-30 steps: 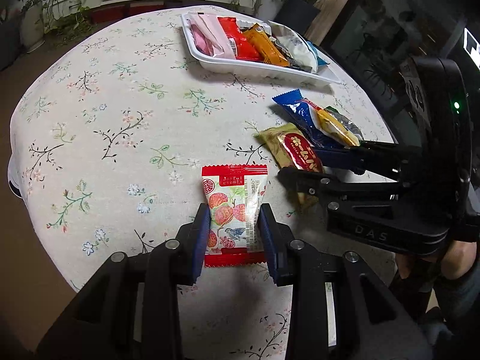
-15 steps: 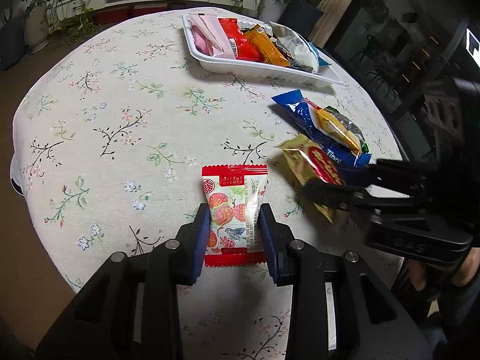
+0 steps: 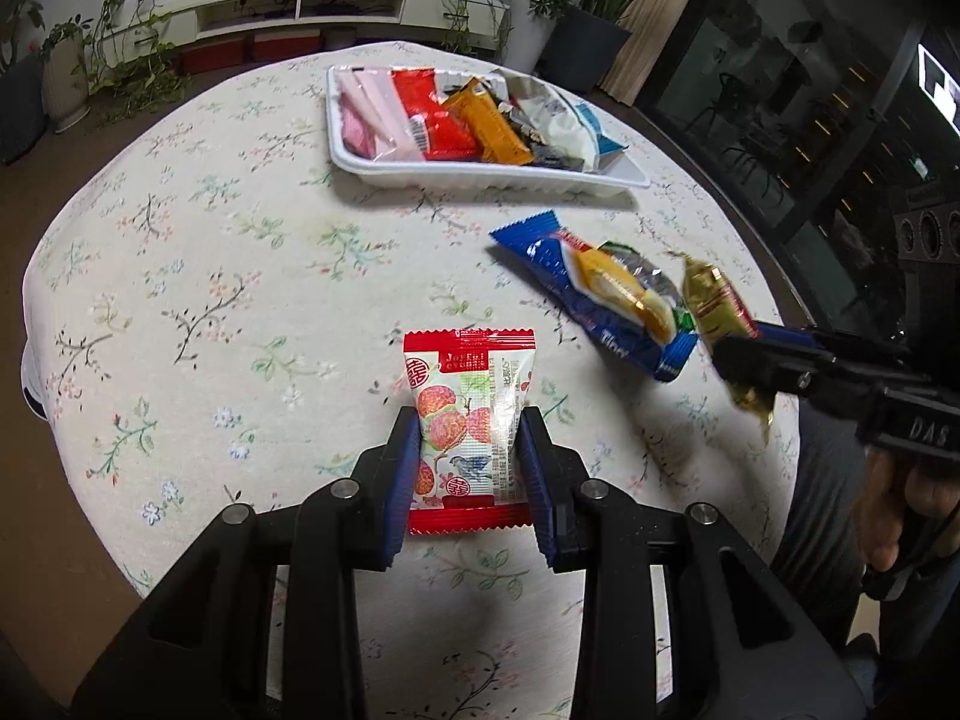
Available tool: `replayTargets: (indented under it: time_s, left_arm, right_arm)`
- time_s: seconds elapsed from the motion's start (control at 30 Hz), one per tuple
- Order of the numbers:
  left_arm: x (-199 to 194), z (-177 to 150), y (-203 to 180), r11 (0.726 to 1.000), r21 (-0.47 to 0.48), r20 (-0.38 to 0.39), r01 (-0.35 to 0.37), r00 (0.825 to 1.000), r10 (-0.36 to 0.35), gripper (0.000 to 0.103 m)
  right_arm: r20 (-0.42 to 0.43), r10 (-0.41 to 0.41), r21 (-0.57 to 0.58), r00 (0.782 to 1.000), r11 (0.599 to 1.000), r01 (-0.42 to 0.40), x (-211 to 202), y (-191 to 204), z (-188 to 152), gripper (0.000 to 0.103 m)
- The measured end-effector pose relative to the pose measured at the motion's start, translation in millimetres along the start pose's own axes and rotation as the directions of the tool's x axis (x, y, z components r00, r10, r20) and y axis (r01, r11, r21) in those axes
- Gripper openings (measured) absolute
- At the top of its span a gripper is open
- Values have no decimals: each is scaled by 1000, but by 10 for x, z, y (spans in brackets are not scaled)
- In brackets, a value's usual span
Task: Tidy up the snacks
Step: 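Carry both packets over the tray and lower them in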
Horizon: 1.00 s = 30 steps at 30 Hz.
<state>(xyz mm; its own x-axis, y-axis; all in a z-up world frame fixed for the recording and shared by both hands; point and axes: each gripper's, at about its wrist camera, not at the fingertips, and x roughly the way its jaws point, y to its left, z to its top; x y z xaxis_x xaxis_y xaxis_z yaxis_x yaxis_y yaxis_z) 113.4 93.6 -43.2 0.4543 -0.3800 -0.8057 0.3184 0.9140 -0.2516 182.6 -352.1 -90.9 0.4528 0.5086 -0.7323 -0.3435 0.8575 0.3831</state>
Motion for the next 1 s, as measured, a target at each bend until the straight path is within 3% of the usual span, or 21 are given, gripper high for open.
replayTargets:
  time_s: [0.27, 0.53, 0.77, 1.0]
  left_arm:
    - [-51, 275, -73, 1000, 1, 31, 15, 999, -15, 30]
    - [-100, 958, 6, 1000, -16, 105, 7, 994, -6, 30]
    - [55, 1795, -20, 1000, -2, 147, 4, 989, -4, 30]
    - [605, 2328, -28, 1000, -6, 108, -5, 994, 6, 31]
  right_arm:
    - [73, -25, 117, 997, 993, 16, -292, -540, 135, 33]
    - [161, -101, 169, 982, 983, 74, -644, -1055, 535, 33]
    - [212, -108, 122, 971, 989, 83, -690, -1079, 1154, 33]
    - [175, -88, 38, 981, 996, 83, -198, -861, 1803, 33]
